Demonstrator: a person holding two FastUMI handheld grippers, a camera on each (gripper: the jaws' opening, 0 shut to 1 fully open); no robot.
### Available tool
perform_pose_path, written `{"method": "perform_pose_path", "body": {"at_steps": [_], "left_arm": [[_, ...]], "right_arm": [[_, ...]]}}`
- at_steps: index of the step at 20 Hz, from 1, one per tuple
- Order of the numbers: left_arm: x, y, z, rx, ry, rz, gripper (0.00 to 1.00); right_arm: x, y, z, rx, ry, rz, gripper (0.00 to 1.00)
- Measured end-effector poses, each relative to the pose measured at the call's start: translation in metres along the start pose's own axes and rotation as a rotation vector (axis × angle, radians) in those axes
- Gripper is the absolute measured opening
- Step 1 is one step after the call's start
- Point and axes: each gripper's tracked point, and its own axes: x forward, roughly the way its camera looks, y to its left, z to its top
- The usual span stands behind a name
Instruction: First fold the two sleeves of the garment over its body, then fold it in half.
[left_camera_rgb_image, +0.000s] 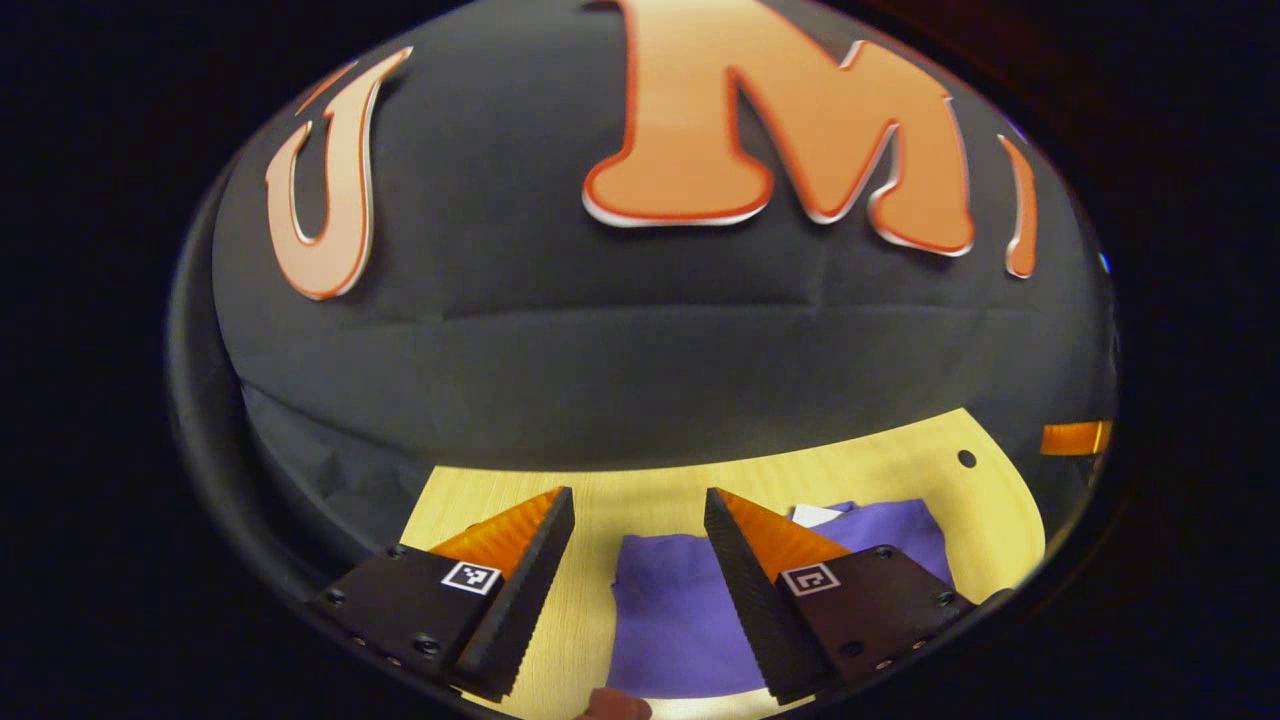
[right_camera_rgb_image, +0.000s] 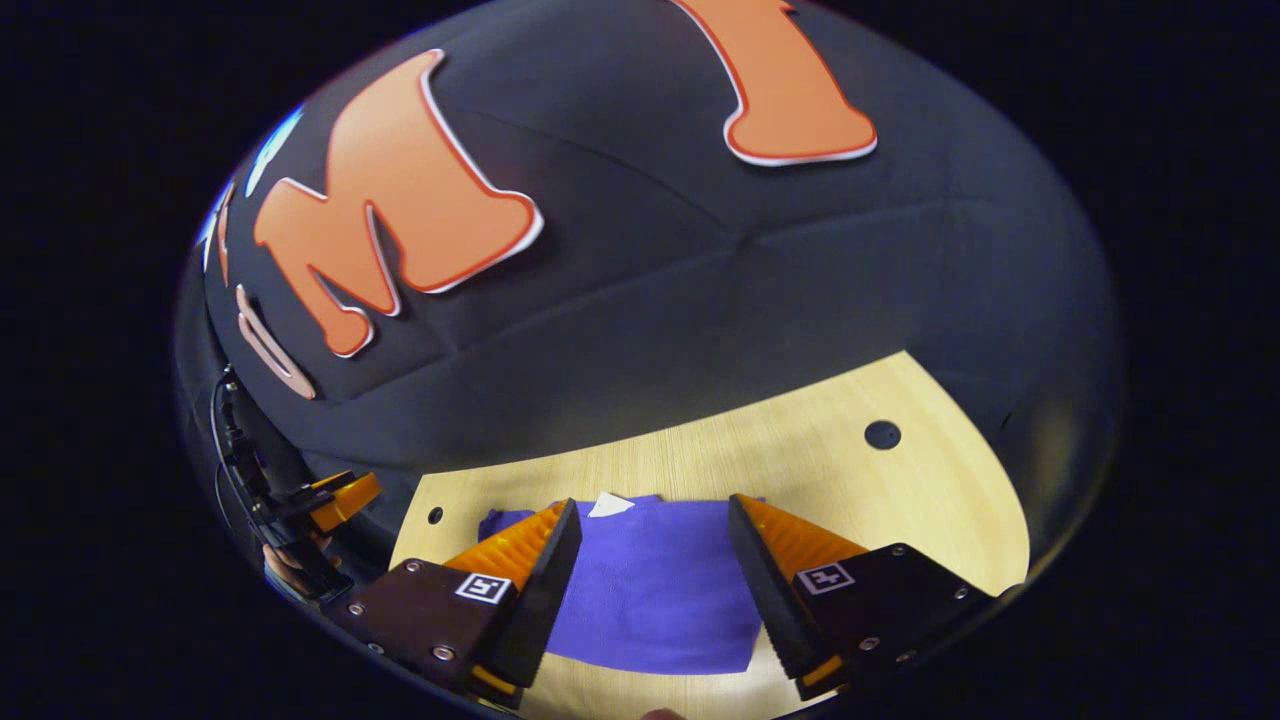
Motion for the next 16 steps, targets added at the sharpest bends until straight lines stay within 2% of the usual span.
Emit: {"method": "perform_pose_path", "body": {"at_steps": [2, 8, 10, 14, 16], "left_arm": [[-0.031, -0.016, 0.011, 0.035, -0.072, -0.021, 0.87], [-0.128, -0.052, 0.044, 0.012, -0.236, -0.093, 0.87], [-0.149, -0.056, 0.062, 0.023, -0.356, -0.086, 0.88], [-0.195, -0.069, 0.067, 0.067, -0.446, -0.06, 0.88], [-0.212, -0.076, 0.069, 0.056, -0.48, -0.056, 0.87]], "right_arm": [[-0.019, 0.006, 0.009, -0.024, -0.048, -0.003, 0.94], [-0.072, 0.018, 0.024, -0.152, -0.196, -0.021, 0.95], [-0.087, 0.019, 0.027, -0.218, -0.251, -0.038, 0.95], [-0.114, 0.034, 0.03, -0.329, -0.341, -0.045, 0.95], [-0.128, 0.041, 0.03, -0.37, -0.385, -0.041, 0.94]]}}
